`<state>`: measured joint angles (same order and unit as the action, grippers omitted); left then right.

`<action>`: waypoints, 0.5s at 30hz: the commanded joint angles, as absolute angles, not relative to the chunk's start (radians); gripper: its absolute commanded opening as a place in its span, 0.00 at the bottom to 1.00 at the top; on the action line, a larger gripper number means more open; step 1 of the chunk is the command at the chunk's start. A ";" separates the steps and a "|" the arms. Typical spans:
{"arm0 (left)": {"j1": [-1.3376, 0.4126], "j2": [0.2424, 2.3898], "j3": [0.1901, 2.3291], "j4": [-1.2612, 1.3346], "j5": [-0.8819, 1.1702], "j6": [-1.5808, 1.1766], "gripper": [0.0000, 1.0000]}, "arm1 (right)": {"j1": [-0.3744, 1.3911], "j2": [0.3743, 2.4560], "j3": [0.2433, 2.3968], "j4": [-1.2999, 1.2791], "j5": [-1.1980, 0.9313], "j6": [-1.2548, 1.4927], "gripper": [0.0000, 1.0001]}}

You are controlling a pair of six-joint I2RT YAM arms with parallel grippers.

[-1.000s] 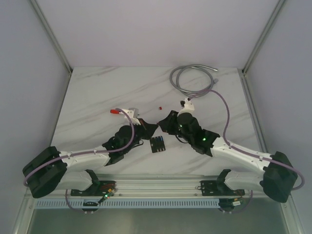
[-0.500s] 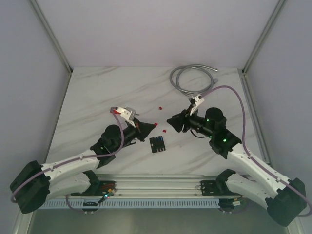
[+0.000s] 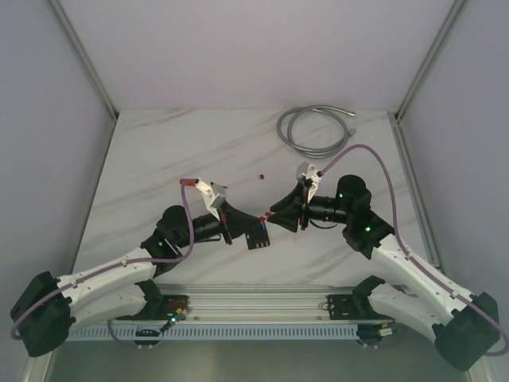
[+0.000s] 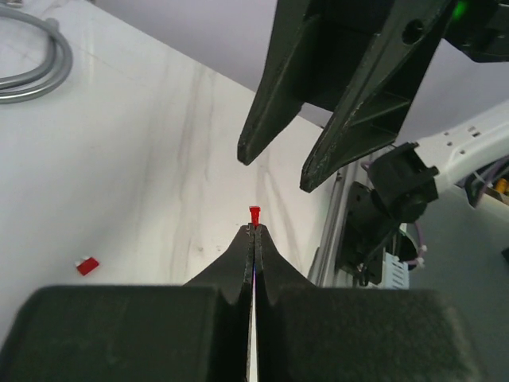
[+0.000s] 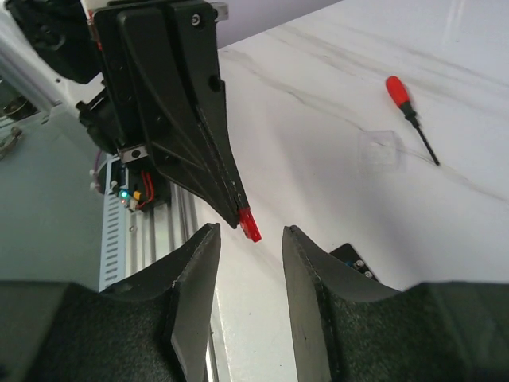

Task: Snap on the fuse box
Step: Pick up the fuse from the center of the board.

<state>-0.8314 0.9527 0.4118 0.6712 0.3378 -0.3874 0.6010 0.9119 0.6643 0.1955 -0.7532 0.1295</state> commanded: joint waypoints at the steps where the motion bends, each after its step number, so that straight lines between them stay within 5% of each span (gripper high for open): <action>1: -0.831 0.951 0.429 0.742 0.457 -0.382 0.00 | 0.596 0.917 0.685 0.234 -0.868 0.097 0.43; 15: -0.850 0.976 0.447 0.790 0.492 -0.406 0.00 | 0.596 0.948 0.683 0.238 -0.972 0.076 0.34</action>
